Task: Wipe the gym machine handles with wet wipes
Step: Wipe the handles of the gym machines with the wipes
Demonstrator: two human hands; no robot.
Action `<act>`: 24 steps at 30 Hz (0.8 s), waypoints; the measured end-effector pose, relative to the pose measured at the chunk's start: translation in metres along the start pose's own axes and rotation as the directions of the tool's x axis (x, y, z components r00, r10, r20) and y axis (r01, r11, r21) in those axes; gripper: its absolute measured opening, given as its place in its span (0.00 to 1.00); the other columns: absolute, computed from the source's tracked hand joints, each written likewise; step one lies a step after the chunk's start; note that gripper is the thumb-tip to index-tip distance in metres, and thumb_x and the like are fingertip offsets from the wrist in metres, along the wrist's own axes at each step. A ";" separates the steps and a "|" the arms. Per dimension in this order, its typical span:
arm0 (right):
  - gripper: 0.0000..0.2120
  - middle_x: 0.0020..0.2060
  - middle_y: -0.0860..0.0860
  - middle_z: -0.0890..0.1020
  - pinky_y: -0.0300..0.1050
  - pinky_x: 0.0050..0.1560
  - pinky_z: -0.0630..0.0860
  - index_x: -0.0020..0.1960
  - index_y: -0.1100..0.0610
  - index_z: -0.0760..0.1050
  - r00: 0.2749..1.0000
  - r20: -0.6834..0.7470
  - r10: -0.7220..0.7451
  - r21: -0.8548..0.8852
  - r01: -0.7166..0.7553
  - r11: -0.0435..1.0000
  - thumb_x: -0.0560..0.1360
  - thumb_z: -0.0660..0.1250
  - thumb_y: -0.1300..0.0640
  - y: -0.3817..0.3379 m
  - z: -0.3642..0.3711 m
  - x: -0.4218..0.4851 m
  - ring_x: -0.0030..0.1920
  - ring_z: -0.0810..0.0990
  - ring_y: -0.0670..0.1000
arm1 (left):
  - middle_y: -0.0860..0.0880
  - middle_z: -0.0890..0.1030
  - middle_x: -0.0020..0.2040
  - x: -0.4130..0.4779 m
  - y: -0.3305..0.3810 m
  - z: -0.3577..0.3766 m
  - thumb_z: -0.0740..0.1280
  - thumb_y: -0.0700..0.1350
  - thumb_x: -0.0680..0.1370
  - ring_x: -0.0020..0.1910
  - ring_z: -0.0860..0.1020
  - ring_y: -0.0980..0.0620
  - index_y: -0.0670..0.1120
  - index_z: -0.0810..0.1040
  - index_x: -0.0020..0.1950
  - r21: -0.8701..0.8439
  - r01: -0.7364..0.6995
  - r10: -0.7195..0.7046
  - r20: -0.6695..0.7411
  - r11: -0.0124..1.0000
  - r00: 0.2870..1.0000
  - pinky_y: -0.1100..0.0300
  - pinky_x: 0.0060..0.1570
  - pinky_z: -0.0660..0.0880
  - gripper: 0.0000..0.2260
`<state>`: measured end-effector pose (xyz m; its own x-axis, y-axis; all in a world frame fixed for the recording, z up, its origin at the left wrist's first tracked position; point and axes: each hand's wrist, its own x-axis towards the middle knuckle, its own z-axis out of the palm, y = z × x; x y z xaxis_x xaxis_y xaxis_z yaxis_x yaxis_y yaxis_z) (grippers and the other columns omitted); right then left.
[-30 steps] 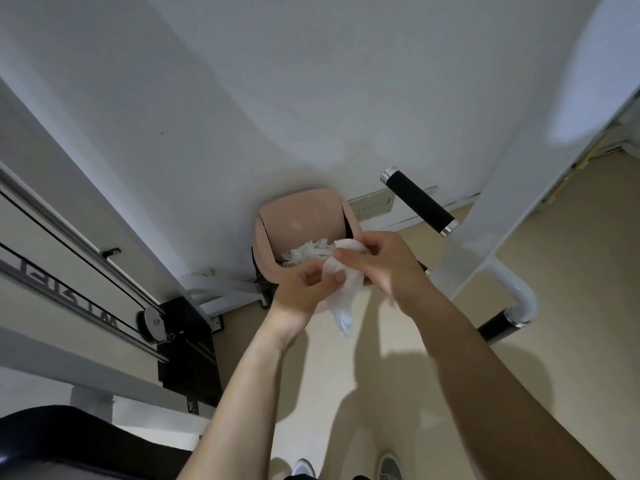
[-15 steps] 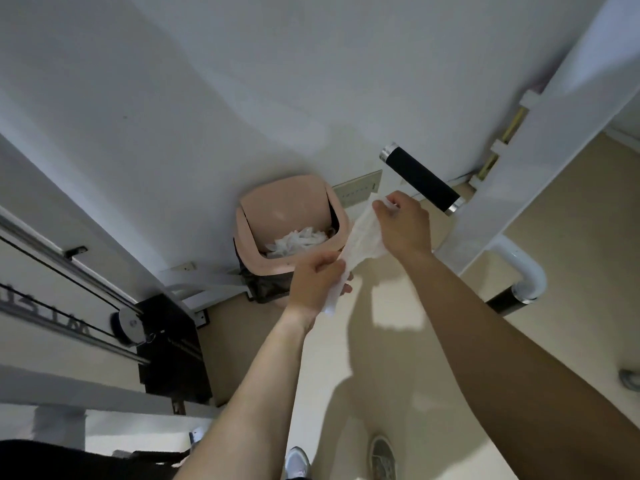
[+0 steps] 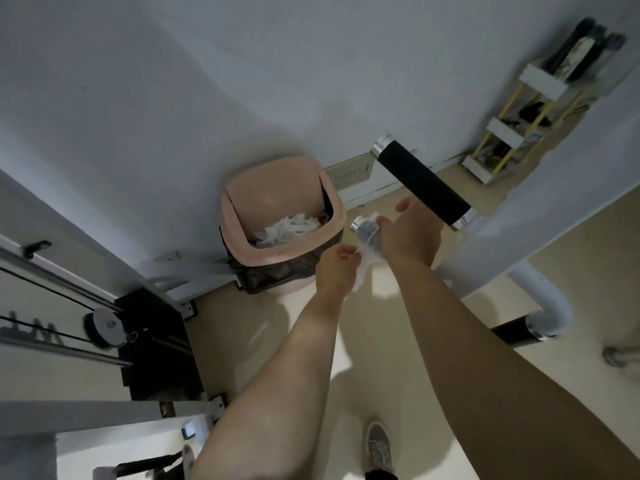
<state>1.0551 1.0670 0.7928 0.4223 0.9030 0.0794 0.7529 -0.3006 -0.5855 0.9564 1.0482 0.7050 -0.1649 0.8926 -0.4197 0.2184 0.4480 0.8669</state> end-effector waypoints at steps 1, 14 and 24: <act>0.11 0.52 0.53 0.81 0.54 0.55 0.78 0.55 0.53 0.74 1.000 -0.011 -0.024 0.014 0.024 1.000 0.76 0.72 0.51 0.000 0.002 -0.001 0.53 0.81 0.54 | 0.49 0.85 0.50 0.007 0.002 0.003 0.71 0.45 0.77 0.51 0.81 0.48 0.46 0.85 0.54 0.026 -0.024 0.024 -0.017 0.999 1.000 0.51 0.58 0.78 0.08; 0.15 0.53 0.57 0.81 0.51 0.49 0.79 0.61 0.58 0.73 0.991 0.116 0.062 0.010 -0.064 0.998 0.81 0.63 0.49 0.000 -0.014 -0.006 0.51 0.80 0.55 | 0.46 0.84 0.40 0.024 0.039 0.019 0.55 0.40 0.86 0.40 0.82 0.52 0.40 0.77 0.51 -0.740 0.308 0.023 0.400 0.598 0.916 0.60 0.42 0.80 0.13; 0.10 0.49 0.53 0.81 0.50 0.49 0.80 0.54 0.57 0.74 0.987 0.122 0.104 0.256 -0.133 0.958 0.78 0.63 0.51 -0.001 -0.015 0.000 0.49 0.81 0.52 | 0.39 0.72 0.74 0.007 0.036 0.021 0.61 0.71 0.74 0.73 0.71 0.41 0.41 0.66 0.78 -0.851 0.411 0.226 0.492 0.327 0.841 0.46 0.75 0.63 0.44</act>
<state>1.0616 1.0623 0.8056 0.4336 0.8974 -0.0814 0.5356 -0.3293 -0.7776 0.9835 1.0713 0.7275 0.3842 0.8767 -0.2896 -0.8148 0.4694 0.3402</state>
